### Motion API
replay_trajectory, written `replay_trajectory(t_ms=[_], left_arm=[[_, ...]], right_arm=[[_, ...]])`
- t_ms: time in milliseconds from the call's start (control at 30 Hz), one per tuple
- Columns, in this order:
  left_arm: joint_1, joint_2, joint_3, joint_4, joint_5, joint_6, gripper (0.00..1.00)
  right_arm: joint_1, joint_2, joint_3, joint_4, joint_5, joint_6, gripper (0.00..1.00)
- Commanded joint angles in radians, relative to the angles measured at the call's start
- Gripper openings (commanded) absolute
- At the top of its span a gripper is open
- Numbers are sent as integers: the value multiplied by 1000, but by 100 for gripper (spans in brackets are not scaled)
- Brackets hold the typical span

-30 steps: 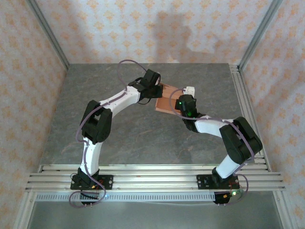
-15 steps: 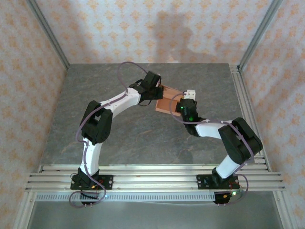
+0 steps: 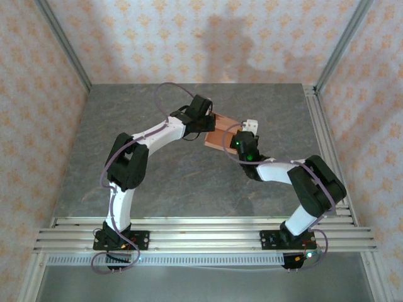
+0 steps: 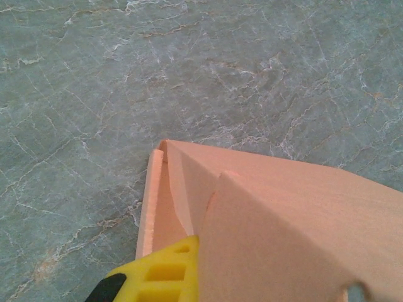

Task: Fold the paper box

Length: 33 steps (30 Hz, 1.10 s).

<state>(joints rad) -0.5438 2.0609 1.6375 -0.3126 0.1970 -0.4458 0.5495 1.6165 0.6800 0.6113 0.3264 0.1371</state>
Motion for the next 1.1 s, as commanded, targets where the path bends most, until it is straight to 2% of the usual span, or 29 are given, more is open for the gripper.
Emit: replay_trajectory(t_ms=[0,300,433,767,1067], left_arm=[[-21,-41,-17,6,25,-13,0],[-21,-56,-36,14,24,-8,0],[-21,-51,-38,24,34,-12,0],[-23,-67,-55,30,38,-11,0],[-33,-94,-141,92,17,-50,0]], right_arm=[[17,-6,45,-53,18,74,0],[17,-51,141,-297,101,202,0],[17,-33,169,-324,105,255,0],[17,8,86,-136,55,226,0],[17,-1,-24,-3,16,223,0]])
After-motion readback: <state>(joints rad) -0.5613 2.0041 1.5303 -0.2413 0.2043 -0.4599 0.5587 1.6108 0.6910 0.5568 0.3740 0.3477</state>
